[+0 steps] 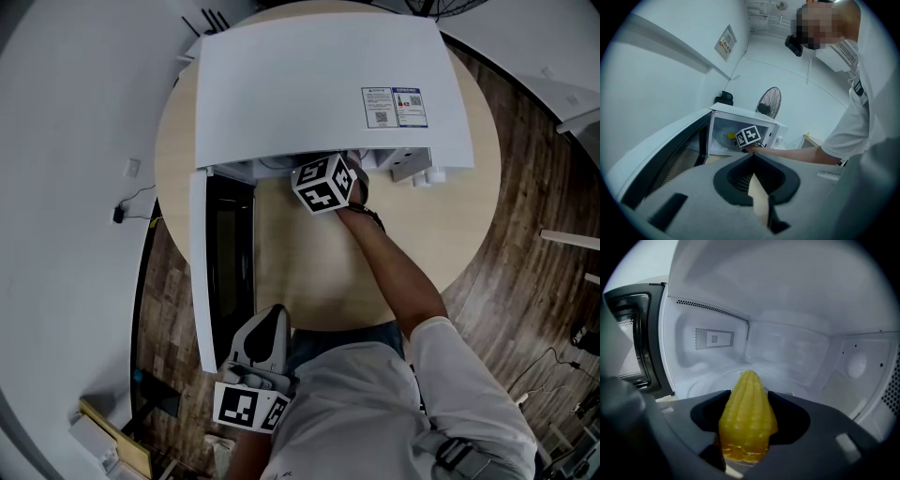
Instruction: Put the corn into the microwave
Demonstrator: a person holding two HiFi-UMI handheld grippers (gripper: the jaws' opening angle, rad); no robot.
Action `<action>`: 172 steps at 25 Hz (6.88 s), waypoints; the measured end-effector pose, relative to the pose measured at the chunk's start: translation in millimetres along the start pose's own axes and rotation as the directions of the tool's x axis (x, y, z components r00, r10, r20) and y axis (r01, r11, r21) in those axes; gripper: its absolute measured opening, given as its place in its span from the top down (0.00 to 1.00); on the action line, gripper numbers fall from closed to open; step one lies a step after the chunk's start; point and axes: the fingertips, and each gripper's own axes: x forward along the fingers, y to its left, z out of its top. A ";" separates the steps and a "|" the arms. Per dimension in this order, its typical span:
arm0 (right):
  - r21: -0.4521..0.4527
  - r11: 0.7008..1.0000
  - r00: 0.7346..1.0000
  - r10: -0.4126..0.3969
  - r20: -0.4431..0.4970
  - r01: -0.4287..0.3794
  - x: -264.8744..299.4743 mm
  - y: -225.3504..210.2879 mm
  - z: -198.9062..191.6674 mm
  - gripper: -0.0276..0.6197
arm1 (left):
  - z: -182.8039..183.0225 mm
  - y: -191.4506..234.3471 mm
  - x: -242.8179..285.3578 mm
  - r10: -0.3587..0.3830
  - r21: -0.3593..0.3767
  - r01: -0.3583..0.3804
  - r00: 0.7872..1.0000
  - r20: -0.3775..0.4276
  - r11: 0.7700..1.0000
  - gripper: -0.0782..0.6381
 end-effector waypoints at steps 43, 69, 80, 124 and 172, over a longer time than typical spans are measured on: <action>0.042 0.999 1.000 -0.004 -0.021 0.005 -32.3 -5.3 -12.1 0.40 | 1.2 -22.2 -28.4 -0.004 0.020 0.002 0.997 0.071 1.000 0.90; 0.128 0.992 0.998 -0.024 0.053 0.017 -101.9 -8.3 -3.7 0.46 | 0.6 -35.9 -44.4 -0.059 0.017 0.057 0.993 0.105 0.998 0.90; 0.159 0.987 0.998 -0.001 0.066 -0.009 -135.7 -4.9 -0.4 0.59 | 3.7 -34.9 -50.2 -0.073 0.009 0.073 0.989 0.130 0.997 0.90; 0.310 0.945 0.988 0.057 0.147 -0.100 -299.5 14.9 11.5 0.86 | 26.2 -16.4 -64.7 -0.115 0.002 0.117 0.973 0.201 0.993 0.90; 0.365 0.923 0.989 0.078 0.126 -0.120 -422.6 -9.7 -47.0 0.94 | 11.6 -14.4 -49.9 -0.016 0.008 0.015 0.992 0.125 1.000 0.90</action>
